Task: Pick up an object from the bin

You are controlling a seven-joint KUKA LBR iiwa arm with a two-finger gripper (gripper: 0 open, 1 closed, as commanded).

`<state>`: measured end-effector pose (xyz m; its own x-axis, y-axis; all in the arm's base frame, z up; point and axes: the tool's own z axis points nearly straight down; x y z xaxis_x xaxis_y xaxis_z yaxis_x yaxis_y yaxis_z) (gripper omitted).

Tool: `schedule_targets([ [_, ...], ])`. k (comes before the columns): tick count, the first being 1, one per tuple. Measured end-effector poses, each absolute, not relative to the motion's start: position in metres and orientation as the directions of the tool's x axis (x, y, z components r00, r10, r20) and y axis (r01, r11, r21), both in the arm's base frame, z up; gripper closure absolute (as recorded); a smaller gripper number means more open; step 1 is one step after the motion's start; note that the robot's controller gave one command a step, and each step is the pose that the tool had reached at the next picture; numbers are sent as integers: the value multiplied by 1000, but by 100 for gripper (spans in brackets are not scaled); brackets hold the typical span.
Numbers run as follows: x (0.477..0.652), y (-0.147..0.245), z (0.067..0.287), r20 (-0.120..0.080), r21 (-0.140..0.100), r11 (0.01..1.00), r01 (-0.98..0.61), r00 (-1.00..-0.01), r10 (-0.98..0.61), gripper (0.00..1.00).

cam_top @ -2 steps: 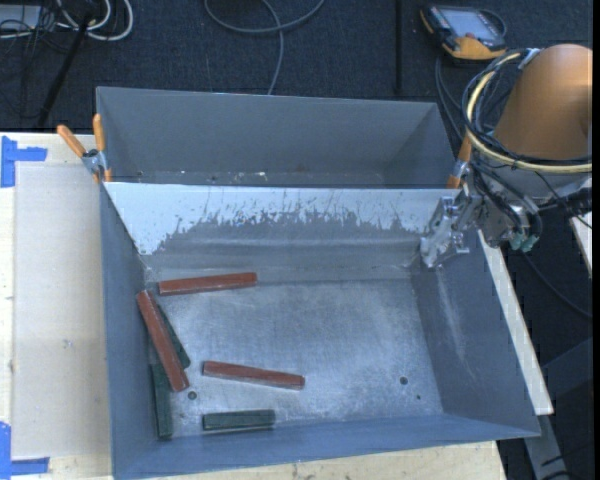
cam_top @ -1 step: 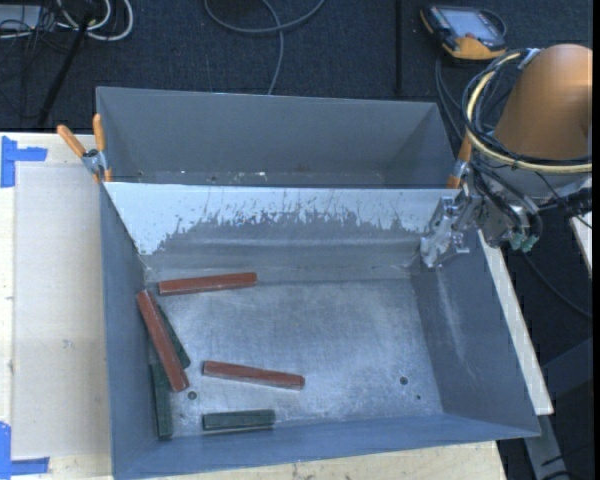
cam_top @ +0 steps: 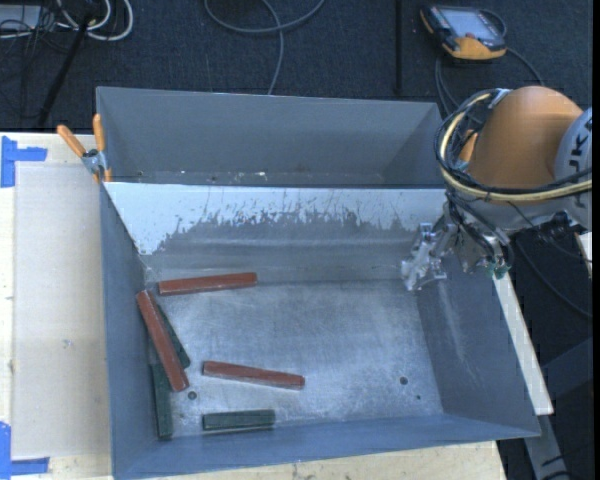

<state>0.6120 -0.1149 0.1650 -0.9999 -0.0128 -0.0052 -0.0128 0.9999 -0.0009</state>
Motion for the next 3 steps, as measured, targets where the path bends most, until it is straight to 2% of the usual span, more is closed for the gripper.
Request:
schedule_targets([
  [1,608,-110,129,4,1,999,-45,-999,-45,100],
  [2,616,-127,136,-3,0,982,-187,-982,-187,100],
  [3,522,-34,151,1,1,975,-224,-975,-224,0],
])
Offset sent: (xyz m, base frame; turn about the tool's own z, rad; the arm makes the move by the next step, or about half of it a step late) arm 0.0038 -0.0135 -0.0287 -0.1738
